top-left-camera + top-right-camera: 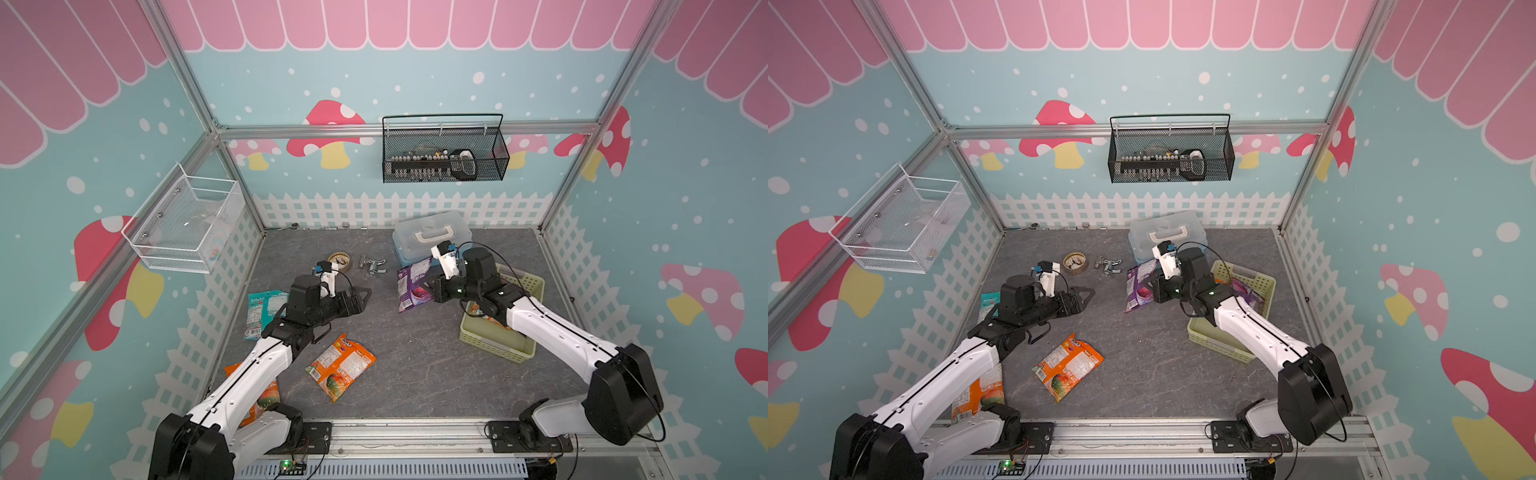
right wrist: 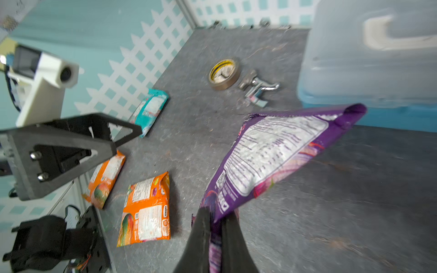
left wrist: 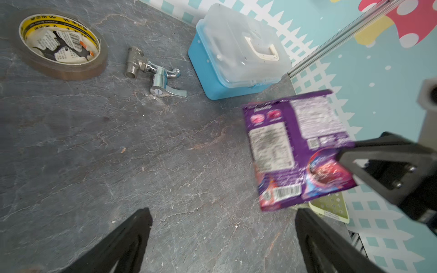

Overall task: Put the candies in the basket
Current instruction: Pick up the candy at the center of the board, then place the candy in the basket.

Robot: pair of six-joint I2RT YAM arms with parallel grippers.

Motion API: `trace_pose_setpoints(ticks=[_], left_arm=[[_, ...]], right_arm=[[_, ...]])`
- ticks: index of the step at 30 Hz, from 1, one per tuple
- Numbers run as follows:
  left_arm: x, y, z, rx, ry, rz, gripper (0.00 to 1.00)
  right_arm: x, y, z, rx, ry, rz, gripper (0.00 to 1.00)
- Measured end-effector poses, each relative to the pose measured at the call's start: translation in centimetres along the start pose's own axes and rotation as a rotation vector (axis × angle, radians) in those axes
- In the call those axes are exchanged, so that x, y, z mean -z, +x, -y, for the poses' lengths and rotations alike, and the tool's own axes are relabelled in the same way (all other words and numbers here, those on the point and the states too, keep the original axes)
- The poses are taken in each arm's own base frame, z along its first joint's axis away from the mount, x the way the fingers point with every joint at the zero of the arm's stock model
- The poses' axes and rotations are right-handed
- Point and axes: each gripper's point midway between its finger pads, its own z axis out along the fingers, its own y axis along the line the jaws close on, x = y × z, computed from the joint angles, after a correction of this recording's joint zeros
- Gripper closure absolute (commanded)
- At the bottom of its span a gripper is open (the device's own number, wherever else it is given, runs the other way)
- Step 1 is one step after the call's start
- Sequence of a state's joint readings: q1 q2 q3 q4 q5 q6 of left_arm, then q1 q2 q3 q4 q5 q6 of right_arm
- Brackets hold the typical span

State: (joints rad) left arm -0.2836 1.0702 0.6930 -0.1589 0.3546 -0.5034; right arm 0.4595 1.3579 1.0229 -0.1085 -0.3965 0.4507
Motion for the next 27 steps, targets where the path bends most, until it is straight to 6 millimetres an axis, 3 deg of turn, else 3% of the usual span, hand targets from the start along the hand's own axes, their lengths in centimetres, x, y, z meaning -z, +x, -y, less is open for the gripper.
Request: trace_pose_setpoints(ticks=[5,11,19,27], left_arm=[[0.0,0.7,-0.3,-0.013,-0.009,-0.031,0.01],[-0.1,1.1,-0.2,-0.020,0.003,-0.049,0.01],[-0.1,1.2,-0.1,-0.021,0.009,-0.054,0.01],[-0.1,1.2,-0.2,-0.018,0.010,-0.057,0.01]], right_arm=[[5.0,-2.7,4.3,-0.037,0.158,0.116,1.00],[8.5,-3.1,8.4,-0.078,0.304,0.149,1.00],[12.0,-0.9,15.4,-0.190,0.479,0.146,1.00],[14.6,0.9,19.3,-0.251,0.555,0.158,1.00]])
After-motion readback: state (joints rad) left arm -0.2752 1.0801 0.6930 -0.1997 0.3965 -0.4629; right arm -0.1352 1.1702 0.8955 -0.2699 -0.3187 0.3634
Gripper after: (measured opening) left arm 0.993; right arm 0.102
